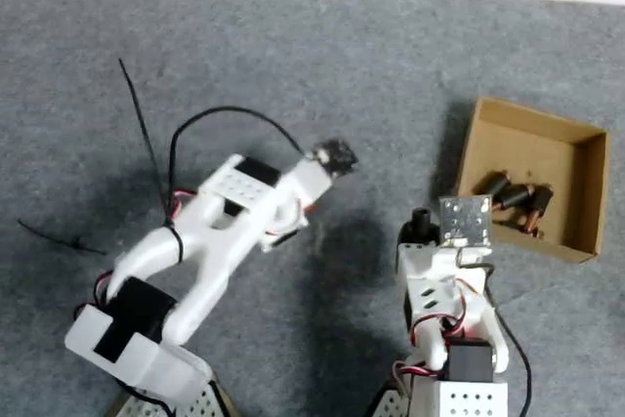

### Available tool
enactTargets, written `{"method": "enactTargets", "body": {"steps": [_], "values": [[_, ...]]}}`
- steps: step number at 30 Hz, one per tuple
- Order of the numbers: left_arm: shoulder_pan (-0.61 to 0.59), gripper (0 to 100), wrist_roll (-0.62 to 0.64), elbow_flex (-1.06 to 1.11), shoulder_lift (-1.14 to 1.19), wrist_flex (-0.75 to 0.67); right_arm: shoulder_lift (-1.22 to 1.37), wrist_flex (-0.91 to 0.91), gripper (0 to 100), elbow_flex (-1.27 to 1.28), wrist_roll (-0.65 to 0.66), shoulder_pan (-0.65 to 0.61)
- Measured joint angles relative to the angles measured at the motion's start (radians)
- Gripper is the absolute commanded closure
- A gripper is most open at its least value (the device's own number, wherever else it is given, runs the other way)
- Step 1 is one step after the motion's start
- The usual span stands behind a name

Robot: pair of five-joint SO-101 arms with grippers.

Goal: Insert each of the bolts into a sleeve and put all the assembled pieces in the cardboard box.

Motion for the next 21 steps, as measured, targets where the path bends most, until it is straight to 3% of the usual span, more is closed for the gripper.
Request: {"method": "enactTargets", "body": {"steps": [8, 13, 21], "values": [[-0.009, 99, -0.1, 0.017, 0.006, 0.003, 0.0, 0.0, 99.5, 0.0, 0.017, 0.0], [-0.015, 99, -0.308, 0.017, 0.006, 0.003, 0.0, 0.0, 99.5, 0.0, 0.017, 0.0], [-0.18, 99, -0.353, -0.048, 0.006, 0.003, 0.0, -0.048, 99.5, 0.072, 0.02, 0.002]]}}
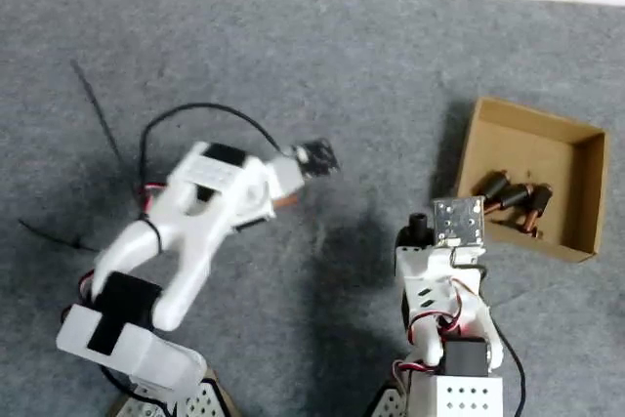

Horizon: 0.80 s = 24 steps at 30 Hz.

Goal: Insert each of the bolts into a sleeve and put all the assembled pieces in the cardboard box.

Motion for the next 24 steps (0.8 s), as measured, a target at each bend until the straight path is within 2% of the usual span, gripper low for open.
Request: {"method": "enactTargets", "body": {"steps": [6, 13, 15, 19, 21, 24], "values": [[-0.066, 99, -0.233, -0.028, 0.002, -0.003, 0.0, -0.009, 99.5, 0.005, 0.0, 0.0], [-0.092, 98, -0.334, -0.083, 0.002, -0.048, 0.0, -0.009, 99.5, 0.005, 0.0, 0.0], [-0.095, 95, -0.334, -0.094, 0.002, -0.052, 0.0, -0.009, 99.5, 0.005, 0.0, 0.0], [-0.097, 82, -0.333, -0.095, 0.002, -0.051, 0.0, -0.009, 99.5, 0.006, 0.006, 0.0], [-0.103, 77, -0.258, -0.097, 0.002, -0.051, 0.0, -0.009, 99.5, 0.006, 0.006, 0.0], [-0.124, 72, -0.051, -0.101, 0.002, -0.051, 0.0, -0.009, 99.5, 0.006, 0.006, 0.0]]}}
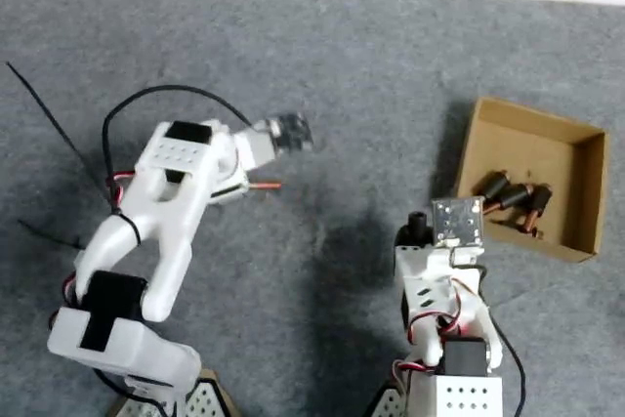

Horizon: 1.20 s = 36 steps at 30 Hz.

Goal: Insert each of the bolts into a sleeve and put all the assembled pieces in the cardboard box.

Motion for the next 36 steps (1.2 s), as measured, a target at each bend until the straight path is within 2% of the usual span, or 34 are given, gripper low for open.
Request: {"method": "enactTargets", "body": {"steps": [5, 11, 14, 22, 28, 36], "values": [[-0.031, 72, 0.448, -0.061, -0.002, 0.0, 0.0, 0.0, 99.5, 0.0, 0.0, 0.0], [-0.031, 72, 1.126, -0.012, -0.031, 0.048, 0.0, 0.0, 99.5, 0.0, 0.0, 0.0], [-0.018, 72, 1.346, 0.028, -0.032, 0.071, 0.0, 0.0, 99.5, 0.0, 0.0, 0.0], [0.034, 72, 1.562, 0.112, -0.037, 0.075, 0.0, 0.0, 99.5, 0.0, 0.0, 0.0], [0.026, 72, 1.824, 0.112, -0.037, 0.071, 0.0, 0.0, 99.5, 0.0, 0.0, 0.0], [0.028, 72, 1.861, 0.166, -0.038, -0.038, 0.0, 0.0, 99.5, 0.0, 0.0, 0.0]]}}
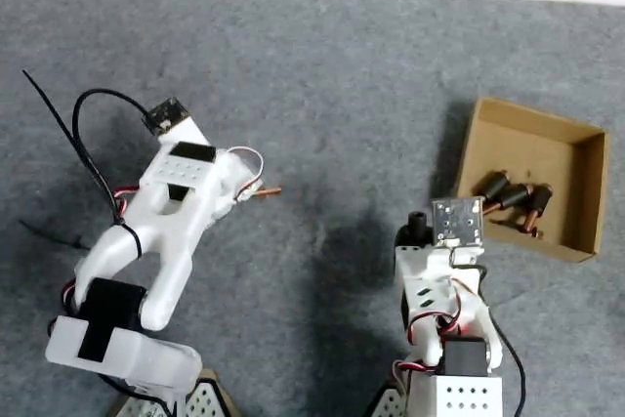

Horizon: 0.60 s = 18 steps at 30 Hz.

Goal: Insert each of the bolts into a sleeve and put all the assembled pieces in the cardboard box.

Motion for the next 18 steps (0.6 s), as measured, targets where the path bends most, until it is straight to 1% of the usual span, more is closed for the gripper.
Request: {"method": "enactTargets", "body": {"steps": [6, 9, 14, 18], "values": [[0.0, 72, 0.006, 0.041, 0.0, -0.092, 0.0, 0.0, 99.4, 0.0, 0.0, 0.0], [0.0, 72, 0.038, 0.043, 0.0, -0.101, 0.0, 0.0, 99.4, 0.0, 0.003, 0.0], [0.014, 72, 0.044, 0.043, 0.006, -0.106, 0.0, 0.0, 99.4, 0.0, 0.031, 0.0], [0.038, 72, 0.051, 0.023, 0.087, -0.107, 0.0, 0.0, 99.4, 0.0, 0.031, 0.0]]}}
